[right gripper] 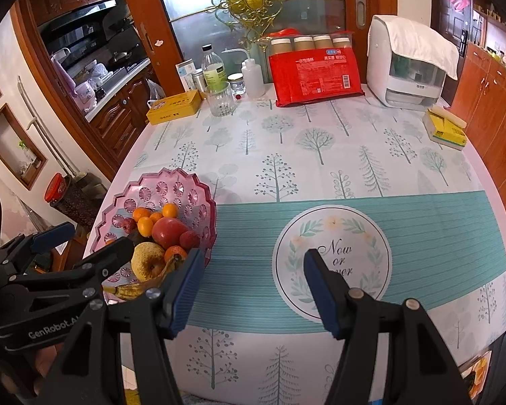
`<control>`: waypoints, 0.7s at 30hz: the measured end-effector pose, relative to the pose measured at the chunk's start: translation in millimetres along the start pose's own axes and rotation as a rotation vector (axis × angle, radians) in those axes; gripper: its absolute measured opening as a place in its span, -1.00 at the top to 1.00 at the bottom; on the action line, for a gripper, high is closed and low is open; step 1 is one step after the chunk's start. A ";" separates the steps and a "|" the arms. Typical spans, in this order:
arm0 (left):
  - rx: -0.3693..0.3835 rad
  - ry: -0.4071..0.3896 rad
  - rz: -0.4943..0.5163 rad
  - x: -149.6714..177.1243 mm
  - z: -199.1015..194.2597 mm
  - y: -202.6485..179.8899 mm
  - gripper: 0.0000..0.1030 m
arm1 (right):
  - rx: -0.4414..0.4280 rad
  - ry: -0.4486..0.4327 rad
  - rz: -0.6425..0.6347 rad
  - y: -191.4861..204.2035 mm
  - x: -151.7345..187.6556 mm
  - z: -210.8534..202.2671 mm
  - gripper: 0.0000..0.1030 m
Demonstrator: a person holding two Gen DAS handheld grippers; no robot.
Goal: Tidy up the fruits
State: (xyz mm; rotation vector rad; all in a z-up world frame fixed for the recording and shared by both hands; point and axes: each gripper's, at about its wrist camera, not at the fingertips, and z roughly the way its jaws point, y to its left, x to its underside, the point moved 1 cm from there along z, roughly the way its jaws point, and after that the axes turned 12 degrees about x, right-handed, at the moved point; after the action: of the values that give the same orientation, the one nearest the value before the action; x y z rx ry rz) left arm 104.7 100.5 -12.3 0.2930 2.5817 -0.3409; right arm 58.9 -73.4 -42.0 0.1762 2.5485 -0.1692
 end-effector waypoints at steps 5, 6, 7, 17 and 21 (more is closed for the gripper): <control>0.001 0.002 0.001 1.1 -0.1 -1.1 -0.85 | -0.001 0.003 0.004 2.4 5.2 0.2 -0.20; 0.001 0.003 0.002 2.2 -0.4 -1.8 -0.85 | -0.002 0.004 0.006 0.8 6.3 0.0 -0.20; 0.002 0.004 0.003 2.9 -0.3 -2.4 -0.85 | -0.003 0.005 0.008 0.1 7.8 0.2 -0.20; 0.007 0.014 0.006 5.4 -0.8 -5.7 -0.85 | -0.005 0.010 0.014 -3.2 13.2 -1.9 -0.20; 0.007 0.016 0.007 6.7 -1.4 -6.5 -0.85 | -0.007 0.011 0.014 -4.1 12.9 -1.4 -0.20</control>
State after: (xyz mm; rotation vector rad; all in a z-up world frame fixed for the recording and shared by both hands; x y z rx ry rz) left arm 96.7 95.7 -13.4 0.3081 2.5948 -0.3462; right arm 46.9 -76.1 -47.6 0.1929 2.5577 -0.1547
